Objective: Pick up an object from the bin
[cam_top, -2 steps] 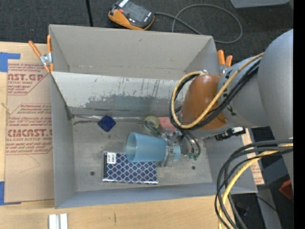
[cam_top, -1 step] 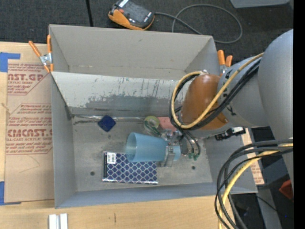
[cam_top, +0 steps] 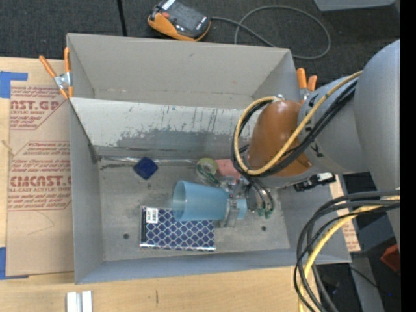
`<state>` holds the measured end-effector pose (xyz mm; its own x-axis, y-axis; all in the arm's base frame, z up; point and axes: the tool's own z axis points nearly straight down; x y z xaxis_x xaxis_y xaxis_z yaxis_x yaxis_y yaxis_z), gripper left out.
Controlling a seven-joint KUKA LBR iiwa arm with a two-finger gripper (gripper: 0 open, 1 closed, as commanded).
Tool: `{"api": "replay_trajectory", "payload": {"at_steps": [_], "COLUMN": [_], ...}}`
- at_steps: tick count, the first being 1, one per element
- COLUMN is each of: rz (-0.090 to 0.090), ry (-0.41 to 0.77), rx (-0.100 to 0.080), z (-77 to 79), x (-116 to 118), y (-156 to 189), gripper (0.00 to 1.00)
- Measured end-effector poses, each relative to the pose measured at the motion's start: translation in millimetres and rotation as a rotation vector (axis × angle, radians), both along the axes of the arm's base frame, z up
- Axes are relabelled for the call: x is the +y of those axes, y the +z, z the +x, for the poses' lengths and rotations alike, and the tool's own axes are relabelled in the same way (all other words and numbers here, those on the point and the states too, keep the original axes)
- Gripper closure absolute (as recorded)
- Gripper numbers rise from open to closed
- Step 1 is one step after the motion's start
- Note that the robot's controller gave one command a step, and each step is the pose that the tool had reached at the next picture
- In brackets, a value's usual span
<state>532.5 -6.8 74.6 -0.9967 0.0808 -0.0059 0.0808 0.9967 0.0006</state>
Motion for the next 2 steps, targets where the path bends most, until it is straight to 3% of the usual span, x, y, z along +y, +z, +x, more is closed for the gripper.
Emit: {"api": "replay_trajectory", "payload": {"at_steps": [1,2], "rz": [0.001,0.001], "ry": [0.0,0.0], "rx": [0.009,0.003], "z": [-2.6,-1.0], "x": [0.3,0.3], "y": [18.9,41.3], "gripper": [1.0,1.0]}}
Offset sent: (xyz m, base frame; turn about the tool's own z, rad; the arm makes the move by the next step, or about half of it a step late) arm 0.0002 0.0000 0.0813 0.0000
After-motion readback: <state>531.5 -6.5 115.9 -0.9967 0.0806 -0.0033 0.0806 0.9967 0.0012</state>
